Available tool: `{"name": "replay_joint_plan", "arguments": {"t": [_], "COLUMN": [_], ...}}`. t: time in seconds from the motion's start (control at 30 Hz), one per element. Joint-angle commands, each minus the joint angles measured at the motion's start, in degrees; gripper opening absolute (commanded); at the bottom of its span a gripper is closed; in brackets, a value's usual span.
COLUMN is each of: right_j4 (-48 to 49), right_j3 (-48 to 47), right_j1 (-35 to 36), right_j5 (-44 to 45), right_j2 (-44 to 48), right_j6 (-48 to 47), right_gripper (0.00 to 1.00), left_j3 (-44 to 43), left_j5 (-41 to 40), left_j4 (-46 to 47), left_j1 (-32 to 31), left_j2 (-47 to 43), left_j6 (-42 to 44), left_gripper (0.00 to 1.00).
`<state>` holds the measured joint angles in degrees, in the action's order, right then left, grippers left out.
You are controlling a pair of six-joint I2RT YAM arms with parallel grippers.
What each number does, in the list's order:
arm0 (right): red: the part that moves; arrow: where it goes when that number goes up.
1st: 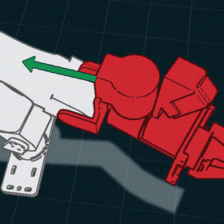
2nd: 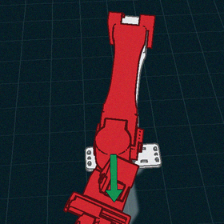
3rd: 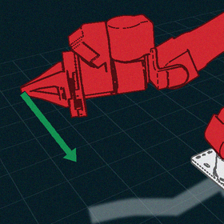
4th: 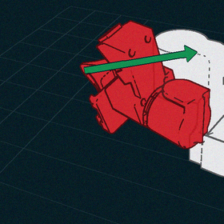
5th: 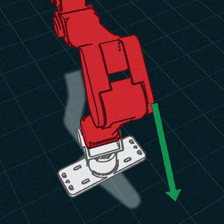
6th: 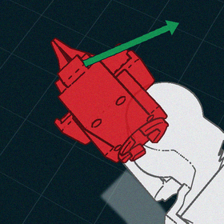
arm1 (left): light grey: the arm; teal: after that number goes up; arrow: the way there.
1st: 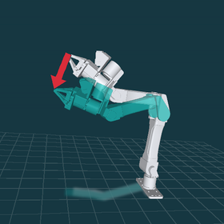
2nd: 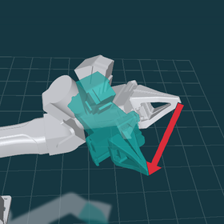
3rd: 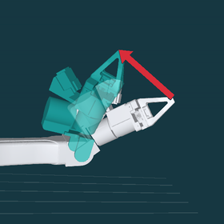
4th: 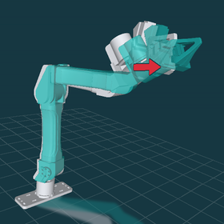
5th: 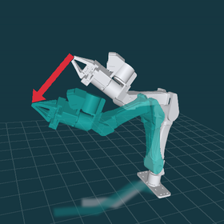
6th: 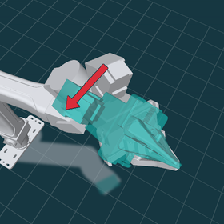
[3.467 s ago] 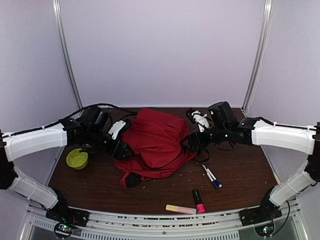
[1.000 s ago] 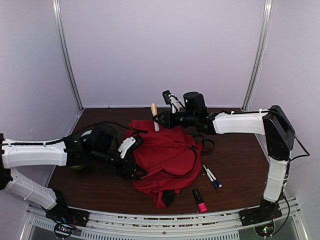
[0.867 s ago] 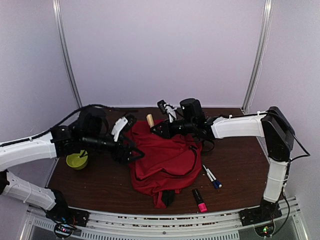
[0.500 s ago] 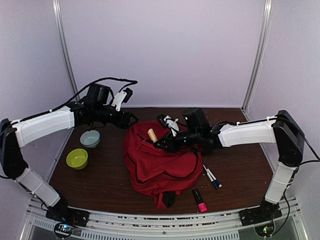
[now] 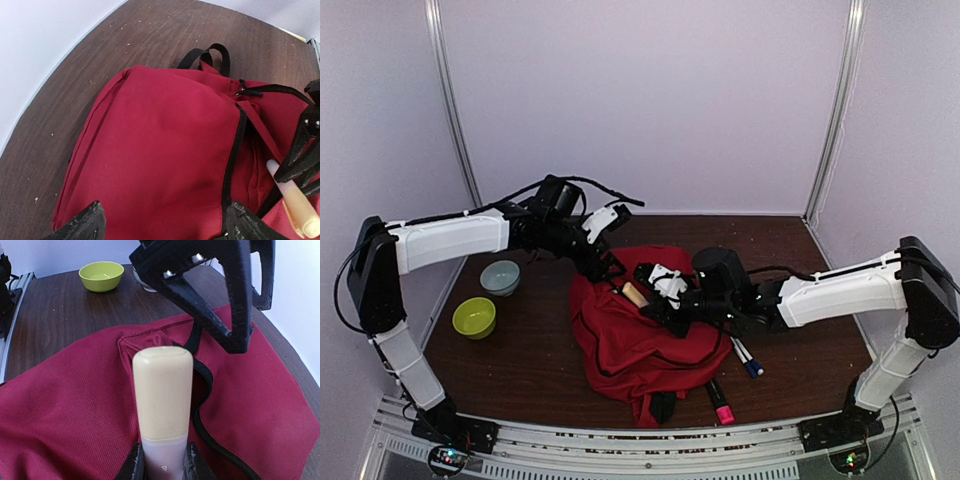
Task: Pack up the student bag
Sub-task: Pick up the lower front pocket of the student bag.
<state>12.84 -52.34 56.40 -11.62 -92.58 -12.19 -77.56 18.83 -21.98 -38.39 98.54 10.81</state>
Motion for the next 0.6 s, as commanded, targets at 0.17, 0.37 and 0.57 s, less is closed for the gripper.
{"name": "replay_joint_plan", "arguments": {"t": [0.17,0.37,0.57], "right_j4": [6.4,3.7,4.3], "right_j3": [6.2,4.4,4.7], "right_j1": [3.4,3.8,3.8], "right_j5": [6.8,7.8,9.1], "right_j2": [3.6,2.6,2.3], "right_j6": [-10.7,-11.0,-11.4], "right_gripper": [0.0,0.0,0.0], "left_j3": [-5.5,-7.5,-8.6], "left_j5": [7.4,-8.3,-16.6], "left_j4": [-10.1,-11.3,-12.7], "left_j1": [-2.8,-3.4,-3.7], "left_j2": [3.8,8.5,9.5], "left_j6": [14.8,16.9,15.1], "left_gripper": [0.96,0.93,0.73]}}
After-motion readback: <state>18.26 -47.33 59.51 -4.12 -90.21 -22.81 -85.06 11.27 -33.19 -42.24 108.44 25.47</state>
